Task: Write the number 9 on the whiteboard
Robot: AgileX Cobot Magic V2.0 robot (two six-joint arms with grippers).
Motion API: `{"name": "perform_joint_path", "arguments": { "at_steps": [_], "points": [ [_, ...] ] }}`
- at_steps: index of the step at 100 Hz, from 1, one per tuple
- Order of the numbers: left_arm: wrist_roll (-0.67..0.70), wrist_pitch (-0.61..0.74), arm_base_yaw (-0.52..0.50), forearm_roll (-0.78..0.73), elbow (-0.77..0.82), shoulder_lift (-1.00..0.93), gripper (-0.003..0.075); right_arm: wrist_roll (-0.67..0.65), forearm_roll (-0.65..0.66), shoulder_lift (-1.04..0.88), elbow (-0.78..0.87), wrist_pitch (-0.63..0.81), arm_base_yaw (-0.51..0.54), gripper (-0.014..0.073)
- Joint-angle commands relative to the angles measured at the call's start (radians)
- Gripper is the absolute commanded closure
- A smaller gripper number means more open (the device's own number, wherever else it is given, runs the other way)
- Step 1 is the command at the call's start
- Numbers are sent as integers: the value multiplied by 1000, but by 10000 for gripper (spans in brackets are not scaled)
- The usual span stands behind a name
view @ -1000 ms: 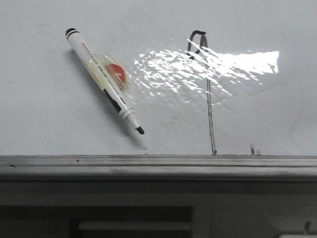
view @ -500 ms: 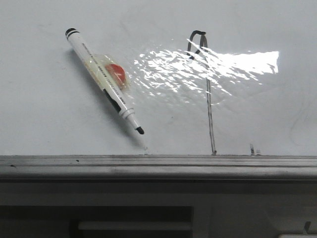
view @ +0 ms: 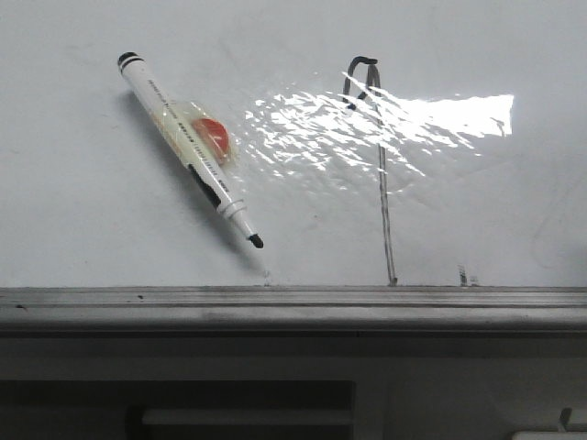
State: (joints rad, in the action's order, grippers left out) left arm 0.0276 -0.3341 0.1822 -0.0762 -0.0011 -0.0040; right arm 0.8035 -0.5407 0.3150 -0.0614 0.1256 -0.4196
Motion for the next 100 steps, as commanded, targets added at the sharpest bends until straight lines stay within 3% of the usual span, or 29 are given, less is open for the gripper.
{"name": "perform_joint_path", "arguments": {
  "at_steps": [1,20,26,37,44,67,100],
  "points": [
    [13,56,-1,-2,21,-27,741,-18,-3,6,4,70,82,656],
    [13,56,-1,-2,21,-27,741,-64,-67,6,74,103,124,656],
    [13,56,-1,-2,21,-27,741,-236,73,6,105,128,134,656],
    [13,56,-1,-2,21,-27,741,-590,420,6,100,30,215,656],
    [13,56,-1,-2,21,-27,741,-706,565,4,100,-18,267,656],
    [13,56,-1,-2,21,-27,741,-710,597,-111,100,-341,336,656],
    [13,56,-1,-2,21,-27,741,-707,609,-318,101,-353,343,656]
  ]
}}
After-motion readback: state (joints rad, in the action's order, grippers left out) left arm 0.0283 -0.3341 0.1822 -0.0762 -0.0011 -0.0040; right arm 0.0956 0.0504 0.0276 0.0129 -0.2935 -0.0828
